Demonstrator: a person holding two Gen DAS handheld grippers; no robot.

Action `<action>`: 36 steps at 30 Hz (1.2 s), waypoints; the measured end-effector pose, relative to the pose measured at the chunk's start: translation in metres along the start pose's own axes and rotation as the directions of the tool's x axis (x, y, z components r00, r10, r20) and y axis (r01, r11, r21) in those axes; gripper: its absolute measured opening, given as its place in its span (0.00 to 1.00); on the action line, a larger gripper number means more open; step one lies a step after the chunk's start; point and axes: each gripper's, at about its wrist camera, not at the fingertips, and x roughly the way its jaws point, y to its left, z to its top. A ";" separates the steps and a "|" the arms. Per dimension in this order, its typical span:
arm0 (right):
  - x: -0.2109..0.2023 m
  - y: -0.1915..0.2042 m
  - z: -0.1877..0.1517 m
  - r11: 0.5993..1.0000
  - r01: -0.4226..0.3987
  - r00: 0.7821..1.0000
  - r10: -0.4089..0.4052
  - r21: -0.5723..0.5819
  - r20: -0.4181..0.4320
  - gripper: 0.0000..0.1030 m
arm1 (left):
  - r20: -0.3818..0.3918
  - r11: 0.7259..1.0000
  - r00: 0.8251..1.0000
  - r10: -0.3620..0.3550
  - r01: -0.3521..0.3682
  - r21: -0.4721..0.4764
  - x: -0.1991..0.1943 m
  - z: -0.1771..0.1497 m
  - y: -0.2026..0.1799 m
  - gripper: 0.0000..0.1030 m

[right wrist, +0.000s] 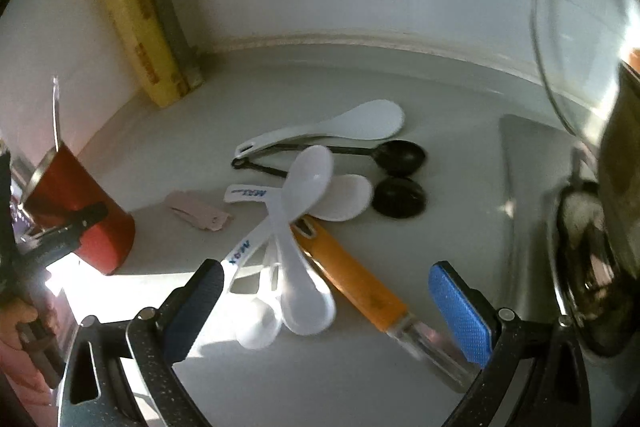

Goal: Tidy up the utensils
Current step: 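Move the right tool back to the utensil pile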

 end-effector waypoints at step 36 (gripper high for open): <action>0.070 -0.022 0.059 0.996 -0.058 0.996 0.062 0.063 -0.069 0.45 | -0.010 1.000 1.000 -0.014 0.014 -0.016 0.003 0.004 0.003 0.87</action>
